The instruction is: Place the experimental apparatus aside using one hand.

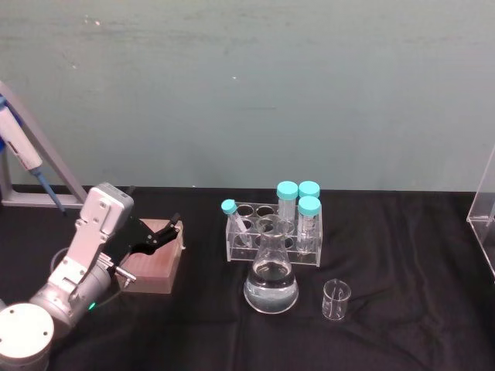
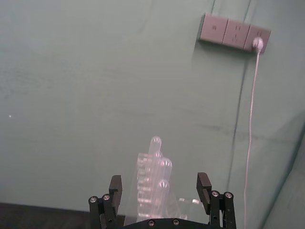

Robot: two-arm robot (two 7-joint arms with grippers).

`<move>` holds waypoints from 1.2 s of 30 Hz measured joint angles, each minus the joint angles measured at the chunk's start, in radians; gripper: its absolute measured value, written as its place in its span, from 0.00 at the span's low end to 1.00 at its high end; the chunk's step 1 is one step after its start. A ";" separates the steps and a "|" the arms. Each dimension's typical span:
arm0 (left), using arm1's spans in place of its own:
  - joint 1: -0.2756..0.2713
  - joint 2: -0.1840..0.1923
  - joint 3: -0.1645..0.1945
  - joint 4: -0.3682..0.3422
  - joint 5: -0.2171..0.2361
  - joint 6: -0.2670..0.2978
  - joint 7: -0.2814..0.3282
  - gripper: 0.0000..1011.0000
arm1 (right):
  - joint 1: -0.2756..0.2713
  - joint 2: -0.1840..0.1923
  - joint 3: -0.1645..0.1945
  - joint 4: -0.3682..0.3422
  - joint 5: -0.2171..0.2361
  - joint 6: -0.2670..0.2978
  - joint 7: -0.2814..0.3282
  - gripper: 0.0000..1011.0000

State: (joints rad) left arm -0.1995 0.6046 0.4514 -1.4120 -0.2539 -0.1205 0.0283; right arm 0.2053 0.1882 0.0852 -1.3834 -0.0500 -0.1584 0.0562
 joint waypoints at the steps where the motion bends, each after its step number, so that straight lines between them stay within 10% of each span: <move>1: 0.000 0.000 0.000 0.000 0.000 0.000 0.000 0.99 | -0.005 -0.002 0.000 -0.012 -0.012 -0.010 -0.006 0.99; 14: 0.000 0.000 0.000 0.000 0.000 0.000 0.000 0.99 | -0.028 0.002 -0.022 -0.066 -0.066 -0.113 0.022 0.99; 36: 0.000 0.000 0.000 0.000 0.000 0.000 0.000 0.99 | 0.047 0.074 -0.160 0.010 0.177 -0.089 0.345 0.99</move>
State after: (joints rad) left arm -0.1995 0.6046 0.4514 -1.4120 -0.2540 -0.1206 0.0283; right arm 0.2522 0.2617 -0.0746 -1.3738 0.1271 -0.2478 0.4010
